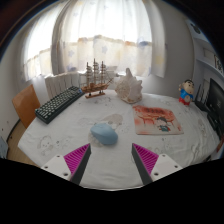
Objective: Arrange mouse
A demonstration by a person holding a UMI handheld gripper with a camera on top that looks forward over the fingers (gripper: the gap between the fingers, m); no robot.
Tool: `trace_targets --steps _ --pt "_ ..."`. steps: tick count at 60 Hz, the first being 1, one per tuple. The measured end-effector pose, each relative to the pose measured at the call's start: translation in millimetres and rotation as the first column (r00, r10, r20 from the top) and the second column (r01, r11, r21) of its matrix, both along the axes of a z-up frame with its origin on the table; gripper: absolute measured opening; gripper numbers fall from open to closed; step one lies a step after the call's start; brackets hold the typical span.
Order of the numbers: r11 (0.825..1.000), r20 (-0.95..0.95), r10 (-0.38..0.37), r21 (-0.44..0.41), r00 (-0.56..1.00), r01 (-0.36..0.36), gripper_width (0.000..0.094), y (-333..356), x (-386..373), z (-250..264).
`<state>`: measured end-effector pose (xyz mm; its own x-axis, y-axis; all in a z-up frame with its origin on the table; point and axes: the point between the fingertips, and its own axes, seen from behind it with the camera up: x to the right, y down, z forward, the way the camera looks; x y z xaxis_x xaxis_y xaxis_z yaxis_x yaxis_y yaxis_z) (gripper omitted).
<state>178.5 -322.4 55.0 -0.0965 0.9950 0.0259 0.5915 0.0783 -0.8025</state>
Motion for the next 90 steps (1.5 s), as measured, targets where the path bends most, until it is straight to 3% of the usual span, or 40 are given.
trace_targets --steps 24,56,60,63,74,83,90 --pt "0.999 0.000 -0.044 -0.030 0.999 0.044 0.0854 -12 -72 -51" --pt "0.995 0.027 -0.080 -0.056 0.996 0.082 0.0847 4 -138 -64" --pt "0.996 0.023 -0.069 -0.058 0.997 0.070 0.0718 3 -139 -64" --pt "0.996 0.023 -0.070 -0.056 0.997 0.071 0.0495 5 -142 -63" --pt "0.994 0.009 -0.102 -0.043 0.995 0.102 0.0367 26 -152 -36" --pt "0.989 -0.059 -0.116 -0.099 0.991 0.110 0.0359 51 -181 33" --pt "0.990 -0.130 -0.138 -0.060 0.982 0.131 0.0358 108 -208 76"
